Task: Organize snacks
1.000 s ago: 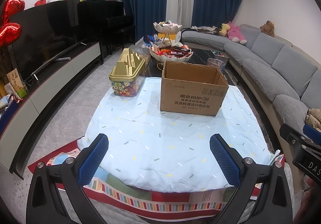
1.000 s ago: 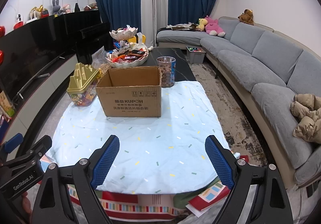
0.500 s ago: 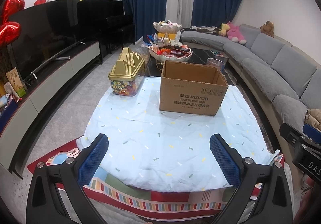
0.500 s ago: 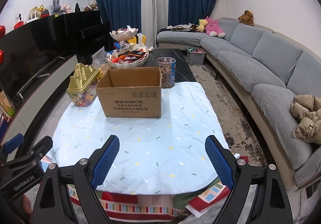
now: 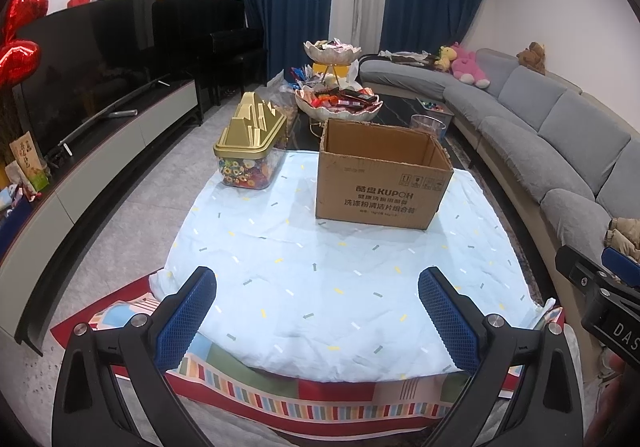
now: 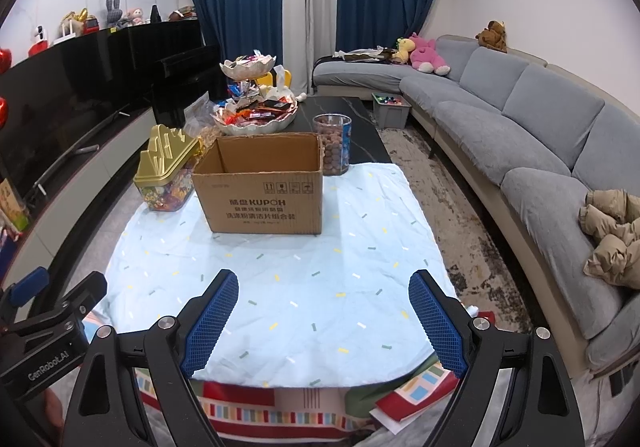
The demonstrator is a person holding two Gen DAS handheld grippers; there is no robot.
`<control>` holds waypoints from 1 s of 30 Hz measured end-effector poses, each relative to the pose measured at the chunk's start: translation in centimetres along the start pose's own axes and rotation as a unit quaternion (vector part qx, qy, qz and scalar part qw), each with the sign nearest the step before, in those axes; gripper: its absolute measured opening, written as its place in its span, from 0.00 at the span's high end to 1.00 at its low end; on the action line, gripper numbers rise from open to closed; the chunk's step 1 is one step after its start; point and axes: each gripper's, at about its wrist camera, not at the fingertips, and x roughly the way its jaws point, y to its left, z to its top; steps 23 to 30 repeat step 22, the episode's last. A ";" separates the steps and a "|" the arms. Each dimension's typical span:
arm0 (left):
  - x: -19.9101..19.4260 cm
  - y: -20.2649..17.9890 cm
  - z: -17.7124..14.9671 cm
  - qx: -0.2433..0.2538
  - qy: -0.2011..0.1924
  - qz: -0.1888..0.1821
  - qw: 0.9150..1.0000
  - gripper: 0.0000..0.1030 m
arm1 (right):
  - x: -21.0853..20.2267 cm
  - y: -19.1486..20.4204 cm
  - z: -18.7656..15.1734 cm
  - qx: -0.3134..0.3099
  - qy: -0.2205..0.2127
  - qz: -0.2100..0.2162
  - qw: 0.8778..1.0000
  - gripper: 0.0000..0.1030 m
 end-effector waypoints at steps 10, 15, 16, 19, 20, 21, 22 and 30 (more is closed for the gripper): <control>0.0 0.0 0.0 0.001 -0.001 0.000 1.000 0.00 | 0.0 0.1 0.0 0.001 0.001 0.000 1.000 0.14; 0.1 0.0 0.0 0.001 -0.001 0.000 1.000 0.00 | 0.0 0.1 0.0 0.002 0.001 0.001 1.000 0.14; 0.1 0.0 0.0 0.001 -0.001 0.000 1.000 0.00 | 0.0 0.1 0.0 0.002 0.002 0.000 1.000 0.14; 0.1 0.0 0.0 0.001 -0.004 0.000 1.000 0.00 | 0.0 0.1 0.0 0.001 0.001 0.000 1.000 0.14; 0.1 -0.1 0.0 0.001 -0.004 0.000 1.000 0.00 | 0.0 0.1 0.0 0.001 0.001 0.000 1.000 0.14; 0.2 -0.1 0.0 0.002 -0.004 0.000 1.000 0.00 | 0.0 0.1 0.0 0.002 0.001 0.000 1.000 0.14; 0.2 -0.1 0.0 0.002 -0.003 0.000 1.000 0.00 | 0.0 0.1 0.0 0.002 0.001 0.000 1.000 0.14; 0.2 -0.1 0.0 0.002 -0.003 0.000 1.000 0.00 | 0.0 0.1 0.0 0.002 0.001 0.000 1.000 0.14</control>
